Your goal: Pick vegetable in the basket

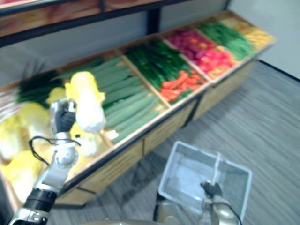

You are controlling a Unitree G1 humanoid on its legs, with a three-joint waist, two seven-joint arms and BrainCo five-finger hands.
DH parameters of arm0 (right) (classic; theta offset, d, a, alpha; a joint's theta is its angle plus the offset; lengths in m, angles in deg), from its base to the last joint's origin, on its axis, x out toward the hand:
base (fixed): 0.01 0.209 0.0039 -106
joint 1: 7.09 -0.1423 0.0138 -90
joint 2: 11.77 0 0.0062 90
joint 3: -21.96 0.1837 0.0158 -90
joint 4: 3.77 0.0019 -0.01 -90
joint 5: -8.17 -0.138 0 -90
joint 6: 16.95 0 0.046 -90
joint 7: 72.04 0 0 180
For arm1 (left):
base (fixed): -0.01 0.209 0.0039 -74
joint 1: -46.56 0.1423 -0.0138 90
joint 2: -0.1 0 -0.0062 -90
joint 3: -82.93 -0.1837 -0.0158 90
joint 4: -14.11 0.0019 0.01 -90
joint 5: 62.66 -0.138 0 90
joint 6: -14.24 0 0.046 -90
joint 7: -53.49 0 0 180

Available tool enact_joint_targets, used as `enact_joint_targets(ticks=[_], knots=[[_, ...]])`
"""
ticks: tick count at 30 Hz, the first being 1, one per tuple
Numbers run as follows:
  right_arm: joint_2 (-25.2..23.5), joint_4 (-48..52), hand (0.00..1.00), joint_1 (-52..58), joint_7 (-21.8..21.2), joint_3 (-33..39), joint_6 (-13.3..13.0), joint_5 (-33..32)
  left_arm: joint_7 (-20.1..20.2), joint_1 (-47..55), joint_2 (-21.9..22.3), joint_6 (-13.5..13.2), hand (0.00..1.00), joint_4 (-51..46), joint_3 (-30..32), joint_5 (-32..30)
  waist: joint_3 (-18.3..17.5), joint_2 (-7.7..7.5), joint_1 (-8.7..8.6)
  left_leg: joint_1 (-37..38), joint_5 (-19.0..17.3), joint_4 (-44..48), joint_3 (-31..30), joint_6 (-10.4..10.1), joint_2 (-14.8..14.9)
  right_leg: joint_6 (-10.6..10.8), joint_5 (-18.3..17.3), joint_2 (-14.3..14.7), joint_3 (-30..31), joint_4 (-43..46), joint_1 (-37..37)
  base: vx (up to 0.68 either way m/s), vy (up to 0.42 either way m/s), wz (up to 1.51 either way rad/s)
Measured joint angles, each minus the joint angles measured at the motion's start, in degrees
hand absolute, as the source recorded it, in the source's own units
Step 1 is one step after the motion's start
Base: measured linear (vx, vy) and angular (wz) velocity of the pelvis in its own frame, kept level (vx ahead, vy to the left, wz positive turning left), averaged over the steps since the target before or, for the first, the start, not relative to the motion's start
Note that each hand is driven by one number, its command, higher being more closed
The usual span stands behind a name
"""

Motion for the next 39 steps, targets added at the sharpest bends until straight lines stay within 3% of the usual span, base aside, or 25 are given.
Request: enact_joint_targets(ticks=[1,3,5,6,9,11,12,13,15,17,19,21,22,23,25,26,29,30,31,32,33,36,37,38,39], knots=[[-0.1,0.3,1.0,-0.3,-0.1,-2.4,-0.2,0.7,0.8,1.5,1.4,0.3,1.0,0.0,-1.7,0.0,-0.2,-0.38,-0.41,0.1,-0.5,1.2,3.0,0.2,0.2,1.3,-6.3,-3.0,-6.6,6.3,1.4,-0.05,-0.032,-1.33],[-0.5,2.2,1.0,-0.6,-0.1,-5.5,0.0,1.3,1.8,5.1,3.8,0.6,1.0,0.1,-3.8,0.0,-0.7,-1.52,0.6,0.0,-1.3,5.2,8.7,1.3,1.0,3.8,-10.7,-5.6,-14.5,6.5,5.0,0.04,-0.064,-1.66],[-0.7,5.4,1.0,-0.6,-0.6,-8.4,0.9,3.2,2.0,8.8,6.4,1.8,1.0,0.4,-5.3,-0.1,-0.6,-1.45,1.68,-0.1,-2.3,10.6,12.8,1.7,2.8,4.8,-10.0,-2.9,-17.1,-0.1,6.9,0.04,-0.156,-1.79],[-0.9,7.2,1.0,0.4,-1.2,-9.4,1.6,4.7,2.2,9.7,8.3,2.2,1.0,1.4,-7.3,-0.4,-0.5,0.11,1.46,-0.7,-2.8,14.0,12.7,1.8,5.2,4.7,-7.3,1.0,-14.5,-5.5,8.8,0.02,-0.144,-1.29],[-1.0,14.1,1.0,2.4,-3.2,-11.3,3.3,7.1,3.0,9.4,9.1,1.6,1.0,4.2,-9.8,-2.5,-0.4,1.26,1.4,-2.9,-5.4,23.3,6.6,2.3,10.4,3.7,-7.0,6.7,-7.5,-10.0,9.8,-0.03,-0.091,-1.25],[-0.7,17.6,1.0,2.9,-4.7,-11.3,3.4,7.6,3.3,9.6,9.1,1.0,1.0,7.1,-10.6,-2.5,-0.3,1.44,0.94,-6.4,-5.4,31.3,-0.8,3.1,12.4,2.9,-8.1,8.0,-4.3,-7.8,8.6,0.01,-0.069,-1.07],[0.1,19.8,1.0,2.5,-5.7,-11.4,3.4,7.6,3.3,9.7,9.2,1.0,1.0,8.8,-11.0,-2.5,0.7,1.34,1.0,-9.2,-6.7,36.4,-7.7,4.0,11.4,2.7,-8.9,8.0,-2.0,-5.5,7.9,0.01,-0.031,-1.03],[1.1,21.1,1.0,1.5,-6.5,-12.1,3.4,7.5,3.3,10.6,9.5,0.9,1.0,9.6,-11.3,-2.5,1.6,1.53,1.27,-12.1,-8.1,39.1,-15.9,3.0,8.4,2.5,-9.5,7.9,0.4,-3.5,7.4,0.01,-0.01,-1.11],[2.0,22.1,1.0,-0.5,-7.5,-13.8,3.4,7.4,3.1,12.8,9.8,0.3,1.0,9.7,-11.5,-2.5,2.2,1.77,2.14,-14.7,-9.2,38.3,-24.4,0.8,3.0,2.3,-9.7,8.0,4.8,-2.2,6.7,0.0,0.036,-1.22],[2.0,24.1,1.0,-1.7,-7.8,-15.4,3.4,7.4,2.5,13.7,10.2,0.1,1.0,9.7,-13.1,-2.5,2.8,2.6,2.92,-16.5,-9.8,31.3,-27.3,-0.2,-1.3,2.4,-9.7,8.2,7.5,-3.1,6.6,0.01,0.067,-1.14],[1.5,25.1,1.0,-2.1,-8.6,-16.3,3.5,7.4,1.9,13.7,11.0,0.0,1.0,9.7,-14.0,-2.6,2.8,2.91,2.93,-18.0,-9.5,24.4,-28.0,-0.4,-3.8,2.5,-9.6,8.4,9.0,-4.4,6.6,0.02,0.071,-0.68],[1.2,25.2,1.0,-2.8,-9.3,-18.1,3.6,7.4,1.7,13.8,11.5,0.1,1.0,9.8,-15.5,-3.4,2.8,2.88,3.85,-18.4,-5.7,15.8,-28.3,-0.8,-5.5,2.9,-9.5,9.6,11.1,-7.3,7.2,0.06,0.049,-0.72],[1.2,25.4,1.0,-3.1,-9.8,-18.8,3.8,7.4,1.7,13.9,12.2,0.2,1.0,9.9,-15.9,-4.0,2.7,3.25,4.91,-17.9,-3.7,14.4,-27.1,0.5,-4.7,3.2,-9.2,9.8,10.8,-4.5,6.9,0.18,0.011,-0.68],[1.5,25.9,1.0,-3.6,-10.3,-20.1,4.1,7.3,1.7,13.6,12.1,0.4,1.0,10.9,-16.2,-4.2,3.1,3.03,4.97,-17.9,-2.9,16.9,-25.6,2.0,-4.3,5.2,-12.8,8.4,11.2,-0.3,7.4,0.22,0.006,-0.48],[1.7,26.4,1.0,-3.8,-10.9,-20.8,5.4,6.6,2.8,13.3,13.0,1.2,1.0,11.8,-16.6,-4.2,3.2,3.2,4.83,-17.9,-2.0,17.3,-25.3,2.9,-4.1,5.5,-12.8,8.8,12.0,-0.5,7.5,0.14,0.039,-0.2],[1.7,26.9,1.0,-3.8,-11.4,-21.2,5.8,6.2,3.3,13.2,13.0,1.2,1.0,12.1,-16.7,-4.2,3.1,2.85,5.07,-18.0,-1.9,16.7,-24.7,3.1,-4.2,5.7,-13.0,8.8,12.5,-0.3,7.2,0.12,0.059,-0.34],[0.6,30.3,1.0,-2.8,-12.8,-24.3,8.1,1.9,4.5,12.5,12.3,1.2,1.0,14.8,-17.2,-5.1,1.6,-0.46,5.77,-17.7,-2.2,13.4,-22.7,3.8,-5.0,8.3,-15.5,8.1,14.1,1.1,4.8,0.21,0.034,-0.23],[0.4,32.6,1.0,-1.1,-14.1,-25.3,8.4,-0.1,4.7,11.5,11.8,1.2,0.0,16.2,-18.5,-6.8,1.7,-2.07,4.89,-16.8,-1.8,12.4,-22.9,4.3,-5.2,10.6,-15.8,6.7,12.0,5.1,3.7,0.23,-0.027,0.22],[0.0,34.1,1.0,0.0,-14.8,-26.8,8.9,-1.8,4.6,11.0,10.7,1.3,0.0,17.0,-19.9,-8.3,1.5,-3.66,4.66,-16.2,-1.7,12.8,-22.7,3.8,-5.2,10.8,-15.2,5.1,10.4,13.1,0.3,0.24,-0.014,0.22],[-0.1,34.3,1.0,0.2,-14.9,-27.0,9.0,-2.0,4.5,10.9,10.5,1.4,0.0,17.3,-20.0,-8.6,1.5,-4.03,4.64,-15.8,-1.7,12.7,-22.6,3.8,-5.2,10.8,-15.0,4.8,10.1,14.5,0.0,1.15,-0.263,0.28],[0.6,42.8,1.0,5.7,-17.6,-30.9,9.8,-5.0,3.4,4.4,8.9,6.7,0.0,26.7,-26.0,-12.8,1.2,-4.55,2.97,-9.2,-3.9,15.9,-24.9,0.3,-1.2,9.0,-4.1,0.8,9.4,3.1,-1.2,1.07,-0.271,0.23],[0.6,44.4,1.0,5.3,-18.3,-31.0,9.7,-5.0,3.5,2.9,10.6,6.6,0.0,27.2,-27.6,-13.7,1.7,-3.34,2.45,-11.3,-4.0,13.3,-25.5,0.8,-1.3,8.8,-4.2,1.8,9.3,2.3,0.2,0.41,-0.095,0.03],[1.0,44.4,1.0,4.9,-18.3,-30.3,9.7,-5.0,3.4,2.2,11.2,6.5,0.0,27.3,-27.7,-13.7,2.3,-2.36,2.39,-11.3,-4.2,13.8,-26.4,-0.5,0.0,8.7,-5.2,2.7,8.7,5.0,-1.2,-0.02,-0.004,-0.04],[0.8,44.2,1.0,4.7,-18.5,-30.4,9.7,-5.4,3.3,2.2,11.4,6.5,0.0,27.9,-27.5,-13.7,2.0,-2.47,2.47,-11.8,-4.6,12.0,-27.7,-1.1,-0.2,7.4,-6.3,3.8,9.6,5.3,-2.8,0.01,-0.011,0.37],[-1.0,44.4,1.0,4.6,-18.7,-30.4,10.1,-6.4,1.8,1.5,10.1,6.5,0.0,30.6,-27.4,-14.0,1.5,-5.82,0.85,-12.7,-4.7,16.5,-26.1,0.7,-1.2,8.4,-4.0,1.3,10.7,-2.7,-1.0,-0.01,-0.007,0.33]])
